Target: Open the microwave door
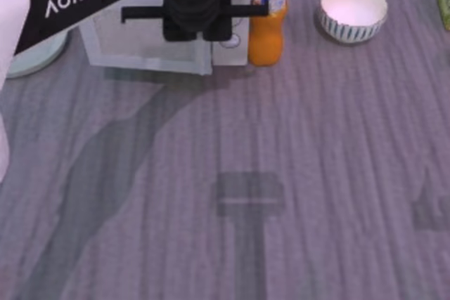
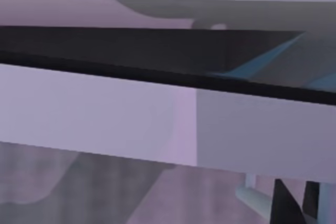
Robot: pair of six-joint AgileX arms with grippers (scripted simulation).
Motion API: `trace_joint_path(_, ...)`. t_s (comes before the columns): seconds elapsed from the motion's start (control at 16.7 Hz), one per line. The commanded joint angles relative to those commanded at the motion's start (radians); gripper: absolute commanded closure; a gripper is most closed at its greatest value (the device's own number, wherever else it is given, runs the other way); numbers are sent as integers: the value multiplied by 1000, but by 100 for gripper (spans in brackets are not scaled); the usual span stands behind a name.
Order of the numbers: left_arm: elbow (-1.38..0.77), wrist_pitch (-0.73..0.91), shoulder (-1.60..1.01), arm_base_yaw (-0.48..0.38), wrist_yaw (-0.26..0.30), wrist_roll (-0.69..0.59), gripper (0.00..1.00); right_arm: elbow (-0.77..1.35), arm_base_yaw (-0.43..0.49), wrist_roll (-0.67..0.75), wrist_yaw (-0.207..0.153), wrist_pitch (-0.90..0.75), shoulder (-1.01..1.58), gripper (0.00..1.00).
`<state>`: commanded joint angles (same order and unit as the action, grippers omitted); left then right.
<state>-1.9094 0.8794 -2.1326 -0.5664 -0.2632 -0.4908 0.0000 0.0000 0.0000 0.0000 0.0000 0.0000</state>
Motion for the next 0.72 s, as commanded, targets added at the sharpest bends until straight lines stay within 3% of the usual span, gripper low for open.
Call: trace_joint_path(0.72,103,-50,66,10,27,68,100,0,0,0,0,0,0,0)
